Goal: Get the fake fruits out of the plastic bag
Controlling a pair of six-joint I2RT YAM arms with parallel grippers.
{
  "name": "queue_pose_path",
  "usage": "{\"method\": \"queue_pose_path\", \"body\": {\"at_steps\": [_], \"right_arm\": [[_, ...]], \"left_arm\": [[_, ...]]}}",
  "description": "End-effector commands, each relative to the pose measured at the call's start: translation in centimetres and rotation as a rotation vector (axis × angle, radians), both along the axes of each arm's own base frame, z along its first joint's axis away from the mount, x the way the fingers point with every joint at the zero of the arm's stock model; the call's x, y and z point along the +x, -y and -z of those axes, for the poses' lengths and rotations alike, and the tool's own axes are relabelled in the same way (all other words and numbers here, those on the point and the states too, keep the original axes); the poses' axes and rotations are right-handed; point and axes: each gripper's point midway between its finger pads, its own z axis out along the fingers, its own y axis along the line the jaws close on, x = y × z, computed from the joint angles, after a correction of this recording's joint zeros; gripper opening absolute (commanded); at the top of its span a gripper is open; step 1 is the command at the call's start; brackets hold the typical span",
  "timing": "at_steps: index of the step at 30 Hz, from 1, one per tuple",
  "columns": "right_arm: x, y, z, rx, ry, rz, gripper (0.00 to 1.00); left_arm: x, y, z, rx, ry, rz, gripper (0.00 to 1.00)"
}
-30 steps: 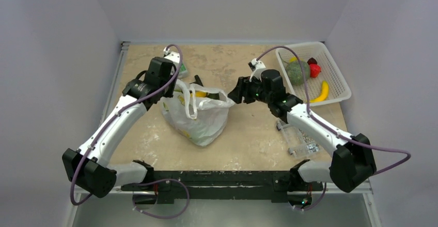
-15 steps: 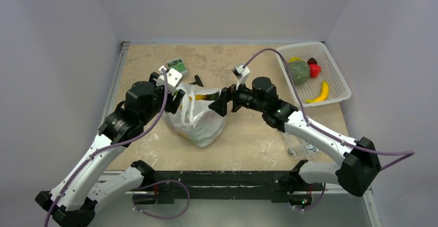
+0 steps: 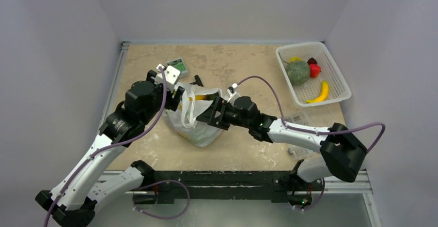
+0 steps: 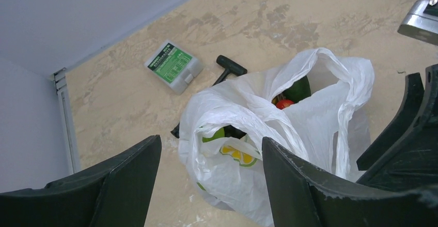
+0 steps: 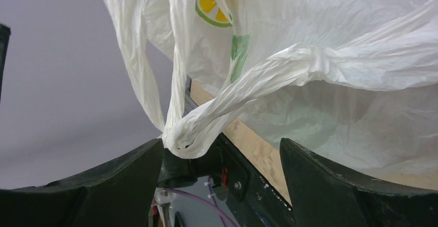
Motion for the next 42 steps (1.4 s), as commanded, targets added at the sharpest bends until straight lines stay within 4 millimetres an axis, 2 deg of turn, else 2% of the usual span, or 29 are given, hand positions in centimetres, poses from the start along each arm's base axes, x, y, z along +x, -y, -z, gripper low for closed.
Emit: {"method": "queue_pose_path", "body": {"at_steps": [1,6,9,11,13,15,16,20,22,24,27,29,32,37,38,42], "right_arm": [[1.8,-1.1,-3.2,0.158,-0.067,0.104,0.83],[2.2,-2.3,-2.5,0.175,-0.120,0.104,0.84],[2.2,-2.9,-1.8,0.198,-0.152,0.105,0.73],[2.3,-3.1,-1.4,0.201,-0.158,0.106,0.58],[2.3,-3.2,-1.1,0.192,-0.137,0.095,0.38],[2.0,-3.3,-1.0,0.193,-0.108,0.066,0.07],[2.0,-3.2,-1.1,0.199,-0.092,0.061,0.00],[1.7,-2.9,-1.7,0.202,-0.037,0.042,0.00],[1.8,-2.5,-1.6,0.178,-0.020,0.054,0.00],[1.9,-2.2,-1.7,0.174,-0.013,0.064,0.00],[1.9,-1.9,-2.1,0.178,-0.004,0.065,0.00],[2.1,-1.7,-2.1,0.169,0.006,0.074,0.00],[2.1,-1.6,-2.1,0.164,0.009,0.077,0.00],[2.3,-1.5,-1.7,0.154,0.011,0.080,0.00],[2.3,-1.5,-1.7,0.154,0.006,0.080,0.00],[2.3,-1.6,-1.7,0.153,0.010,0.076,0.00]], "left_arm": [[0.8,-0.2,-0.8,-0.010,0.046,-0.038,0.70],[1.1,-0.2,0.0,0.046,0.022,-0.043,0.69],[0.9,0.3,0.3,0.049,0.009,-0.015,0.70],[0.6,0.9,0.6,0.051,0.000,0.025,0.71],[0.3,1.7,1.1,0.062,-0.017,0.077,0.71],[0.0,2.5,1.6,0.077,-0.041,0.126,0.71],[0.0,2.6,1.7,0.079,-0.048,0.134,0.72],[0.1,3.2,2.8,0.089,-0.096,0.148,0.75],[0.0,3.6,2.7,0.073,-0.137,0.154,0.81],[-0.6,4.5,2.7,0.052,-0.168,0.191,0.87],[-1.9,5.6,3.7,0.105,-0.192,0.268,0.89],[-2.0,5.8,4.1,0.124,-0.199,0.275,0.90],[-1.5,5.8,4.8,0.149,-0.230,0.244,0.87],[-0.7,5.4,5.8,0.215,-0.276,0.178,0.72],[-0.5,5.2,5.7,0.225,-0.266,0.155,0.72],[1.0,3.1,3.7,0.183,-0.180,-0.047,0.84]]}}
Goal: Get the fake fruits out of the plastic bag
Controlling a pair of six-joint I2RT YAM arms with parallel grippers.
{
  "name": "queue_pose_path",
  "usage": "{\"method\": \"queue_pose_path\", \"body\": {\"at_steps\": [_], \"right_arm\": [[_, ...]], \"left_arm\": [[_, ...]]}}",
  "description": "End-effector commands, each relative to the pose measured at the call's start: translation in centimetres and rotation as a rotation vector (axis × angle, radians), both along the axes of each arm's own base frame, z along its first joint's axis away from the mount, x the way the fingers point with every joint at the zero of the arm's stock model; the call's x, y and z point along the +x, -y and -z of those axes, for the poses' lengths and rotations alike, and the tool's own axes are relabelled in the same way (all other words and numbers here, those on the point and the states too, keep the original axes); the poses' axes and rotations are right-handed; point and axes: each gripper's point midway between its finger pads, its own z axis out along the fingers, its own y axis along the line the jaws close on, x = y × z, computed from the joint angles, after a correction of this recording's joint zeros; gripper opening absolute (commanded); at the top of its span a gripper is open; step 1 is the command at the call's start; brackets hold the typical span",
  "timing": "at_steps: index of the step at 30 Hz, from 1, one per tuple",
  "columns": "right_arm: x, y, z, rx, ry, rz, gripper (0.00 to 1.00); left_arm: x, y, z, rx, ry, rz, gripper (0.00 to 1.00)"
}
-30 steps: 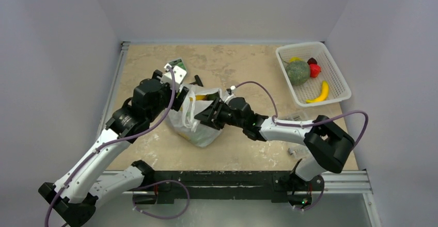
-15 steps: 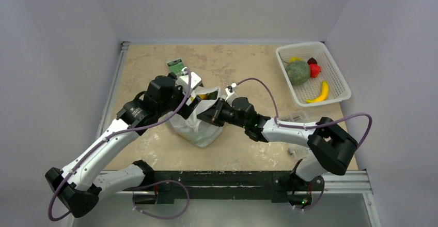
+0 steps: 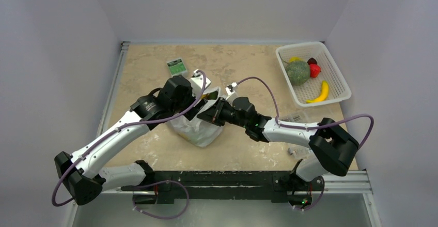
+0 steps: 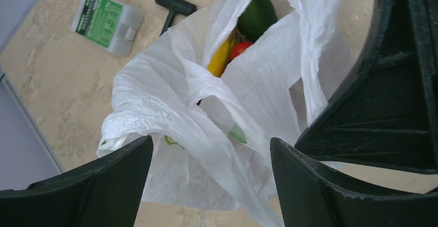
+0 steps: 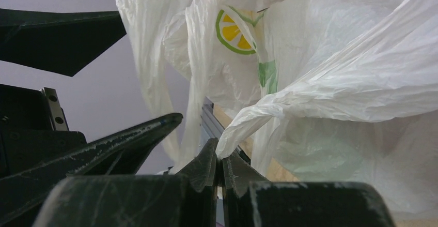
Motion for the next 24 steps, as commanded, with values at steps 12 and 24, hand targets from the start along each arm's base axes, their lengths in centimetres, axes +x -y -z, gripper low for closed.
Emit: {"method": "queue_pose_path", "body": {"at_steps": [12,24], "right_arm": [[0.9,0.5,-1.3,0.004,0.059,0.031,0.00],[2.4,0.7,-2.4,-0.011,0.091,0.048,0.00]], "left_arm": [[1.9,-1.8,-4.5,-0.371,0.074,-0.554,0.66],[2.2,-0.2,-1.8,-0.305,-0.033,-0.556,0.52]]}}
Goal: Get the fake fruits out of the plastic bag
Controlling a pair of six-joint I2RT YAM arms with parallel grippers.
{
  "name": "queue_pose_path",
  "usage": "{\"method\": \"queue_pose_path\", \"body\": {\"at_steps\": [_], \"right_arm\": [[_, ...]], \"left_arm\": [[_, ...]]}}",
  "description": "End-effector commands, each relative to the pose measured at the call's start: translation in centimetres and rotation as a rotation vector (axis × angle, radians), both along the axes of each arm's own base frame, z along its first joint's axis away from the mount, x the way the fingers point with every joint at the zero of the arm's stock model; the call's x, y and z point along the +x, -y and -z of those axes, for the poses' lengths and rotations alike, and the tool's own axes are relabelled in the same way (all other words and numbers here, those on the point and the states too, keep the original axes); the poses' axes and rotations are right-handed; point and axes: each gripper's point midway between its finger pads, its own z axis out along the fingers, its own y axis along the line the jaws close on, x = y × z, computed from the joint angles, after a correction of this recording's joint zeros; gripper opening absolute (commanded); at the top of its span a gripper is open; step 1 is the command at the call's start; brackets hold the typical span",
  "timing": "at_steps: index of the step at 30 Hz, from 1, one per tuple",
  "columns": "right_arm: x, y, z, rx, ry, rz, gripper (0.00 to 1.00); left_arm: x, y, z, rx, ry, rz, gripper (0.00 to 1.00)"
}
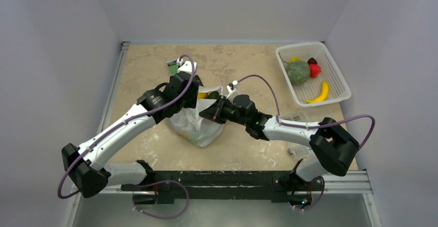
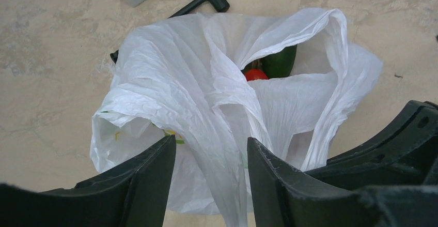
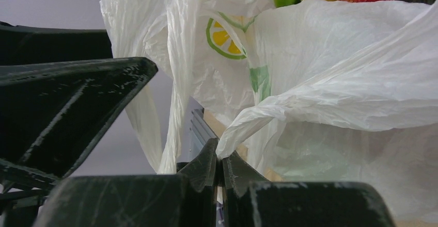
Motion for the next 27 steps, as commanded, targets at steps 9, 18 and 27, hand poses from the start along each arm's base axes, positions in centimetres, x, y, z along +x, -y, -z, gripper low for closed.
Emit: {"method": "queue_pose_path", "body": {"at_steps": [9,18,27], "right_arm": [[2.1,1.1,-3.1,-0.025,0.124,0.047,0.00],[0.4,2.9,-2.9,-0.275,0.374,-0.122,0.00],[7.0,9.3,-11.8,-0.271,0.497,0.087,0.00]], "left_arm": [[0.4,1.1,-2.9,-0.163,0.077,0.002,0.01],[-0.2,-8.8,-11.6,-0.397,0.498,-0.234,0.00],[0.1,-12.2,-11.8,-0.394,0.485,-0.380,0.00]]}}
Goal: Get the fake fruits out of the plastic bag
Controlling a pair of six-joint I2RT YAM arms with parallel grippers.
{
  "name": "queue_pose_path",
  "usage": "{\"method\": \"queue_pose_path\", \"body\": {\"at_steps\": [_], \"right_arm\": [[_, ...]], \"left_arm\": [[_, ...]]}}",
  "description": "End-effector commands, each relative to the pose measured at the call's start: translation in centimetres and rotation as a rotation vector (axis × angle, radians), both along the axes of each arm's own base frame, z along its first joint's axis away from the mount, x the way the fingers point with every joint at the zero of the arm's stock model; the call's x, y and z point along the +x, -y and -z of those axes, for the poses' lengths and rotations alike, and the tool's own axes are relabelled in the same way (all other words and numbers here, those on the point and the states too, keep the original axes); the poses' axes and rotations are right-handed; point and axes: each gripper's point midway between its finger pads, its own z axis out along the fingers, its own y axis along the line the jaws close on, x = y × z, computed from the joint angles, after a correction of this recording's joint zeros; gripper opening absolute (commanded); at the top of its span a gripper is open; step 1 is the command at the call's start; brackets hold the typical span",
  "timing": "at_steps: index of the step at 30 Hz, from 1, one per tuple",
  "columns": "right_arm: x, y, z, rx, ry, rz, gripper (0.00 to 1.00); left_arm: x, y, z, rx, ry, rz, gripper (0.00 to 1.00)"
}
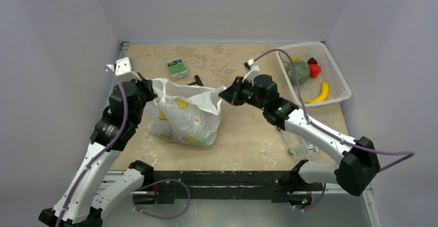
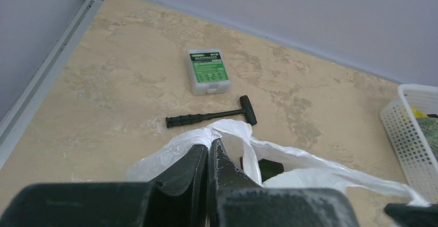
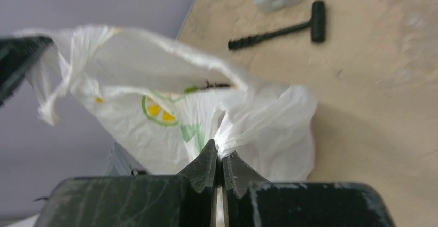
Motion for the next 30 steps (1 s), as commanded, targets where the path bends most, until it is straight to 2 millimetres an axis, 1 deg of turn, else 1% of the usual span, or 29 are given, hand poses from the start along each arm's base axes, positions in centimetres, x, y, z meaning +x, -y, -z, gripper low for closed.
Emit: {"method": "queue_pose_path", "body": {"at_steps": [1,2,3,5,7,8,10,11,12,13,15,16,17,18,19,21,22,23,24,25,27,30], "right_arm": [[4.9,2.5,-8.3,0.047,0.164,0.058,0.00],[5.7,2.4,-9.3,0.043,0.179,0.052,0.00],[6.5,2.4,-10.6,0.044,0.188,0.052,0.00],[8.1,2.2,-12.4,0.056,0.184,0.040,0.00],[9.5,1.8,-14.5,0.087,0.180,0.020,0.00],[10.0,1.7,-16.6,0.114,0.202,0.012,0.00],[10.3,1.4,-18.6,0.132,0.221,0.001,0.00],[10.1,1.3,-19.5,0.140,0.237,-0.007,0.00],[9.7,1.5,-20.1,0.147,0.247,-0.013,0.00],[9.2,1.7,-20.2,0.146,0.245,-0.017,0.00],[8.4,2.1,-19.1,0.133,0.220,-0.018,0.00],[7.9,2.4,-17.9,0.117,0.201,-0.018,0.00],[7.1,2.7,-16.9,0.103,0.195,-0.031,0.00],[6.0,2.7,-15.4,0.098,0.174,-0.054,0.00],[5.0,2.7,-14.1,0.098,0.154,-0.077,0.00],[3.1,3.0,-11.4,0.080,0.115,-0.098,0.00],[2.2,3.1,-10.1,0.067,0.096,-0.110,0.00],[1.3,3.1,-9.2,0.060,0.087,-0.124,0.00],[0.5,3.1,-8.3,0.053,0.076,-0.137,0.00],[-0.2,3.0,-7.7,0.050,0.071,-0.153,0.00],[-1.5,2.6,-6.9,0.052,0.064,-0.188,0.00],[-2.2,2.4,-6.8,0.052,0.077,-0.218,0.00]], "left_arm": [[0.7,-1.2,-1.8,-0.042,0.021,-0.067,0.00],[0.4,-1.7,-2.1,-0.052,-0.018,-0.097,0.00],[0.0,-1.8,-2.7,-0.084,-0.062,-0.108,0.00],[-0.4,-0.9,-4.7,-0.151,-0.114,-0.081,0.00],[-0.3,0.3,-6.2,-0.221,-0.120,-0.045,0.00],[-0.1,0.6,-6.6,-0.257,-0.112,-0.041,0.00],[0.1,1.2,-6.7,-0.317,-0.115,-0.033,0.00],[0.0,1.3,-6.4,-0.342,-0.123,-0.037,0.00],[-0.1,1.4,-6.0,-0.363,-0.133,-0.040,0.00],[-0.4,1.5,-5.3,-0.387,-0.148,-0.046,0.00],[-1.4,1.6,-3.4,-0.427,-0.181,-0.057,0.00],[-1.8,1.6,-2.2,-0.444,-0.204,-0.061,0.00],[-2.4,1.7,-0.1,-0.444,-0.245,-0.065,0.00],[-3.2,1.7,1.7,-0.450,-0.279,-0.067,0.03],[-4.0,1.7,3.1,-0.464,-0.306,-0.068,0.11],[-5.9,1.8,5.7,-0.476,-0.350,-0.048,0.38],[-6.8,2.0,6.5,-0.476,-0.364,-0.021,0.52],[-7.8,2.1,7.1,-0.470,-0.380,0.005,0.64],[-8.8,2.1,7.4,-0.464,-0.396,0.027,0.72],[-10.0,2.2,7.7,-0.455,-0.420,0.052,0.78],[-11.5,2.4,7.2,-0.429,-0.428,0.116,0.81],[-12.9,3.3,5.0,-0.360,-0.434,0.246,0.84]]}}
